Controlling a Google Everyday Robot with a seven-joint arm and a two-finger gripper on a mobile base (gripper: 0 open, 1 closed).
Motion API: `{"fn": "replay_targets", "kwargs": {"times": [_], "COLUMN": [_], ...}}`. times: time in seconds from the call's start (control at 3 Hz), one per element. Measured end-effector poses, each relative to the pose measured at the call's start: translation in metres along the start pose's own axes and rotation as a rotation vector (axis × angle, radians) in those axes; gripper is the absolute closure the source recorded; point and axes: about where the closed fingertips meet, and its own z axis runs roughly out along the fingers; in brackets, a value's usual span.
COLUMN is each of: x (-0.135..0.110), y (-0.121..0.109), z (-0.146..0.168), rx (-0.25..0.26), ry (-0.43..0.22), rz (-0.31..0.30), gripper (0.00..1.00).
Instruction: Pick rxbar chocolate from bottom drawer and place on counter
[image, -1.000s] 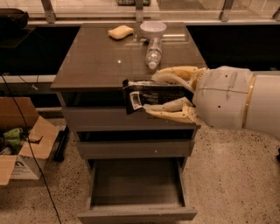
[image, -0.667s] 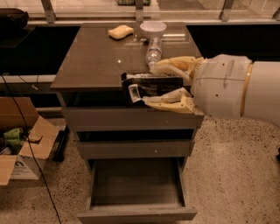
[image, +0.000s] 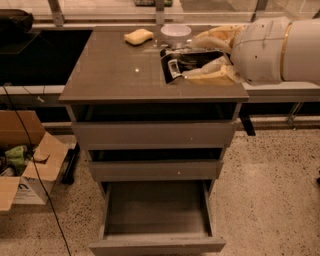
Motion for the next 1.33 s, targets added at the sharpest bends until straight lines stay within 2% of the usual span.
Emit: {"fn": "replay_targets", "kwargs": {"times": [0.33, 0.67, 1.0, 1.33], "x": [0.028, 0.055, 0.081, 0.101], "y": [-0.031, -0.052, -0.067, -0.072], "z": [0.035, 0.074, 0.108, 0.132], "rx": [-0.020, -0.044, -0.051, -0.054], "ry": [-0.001, -0.005, 0.000, 0.008], "rz": [-0.007, 0.000, 0.017, 0.037], "gripper": [1.00, 1.00, 1.00, 1.00]}}
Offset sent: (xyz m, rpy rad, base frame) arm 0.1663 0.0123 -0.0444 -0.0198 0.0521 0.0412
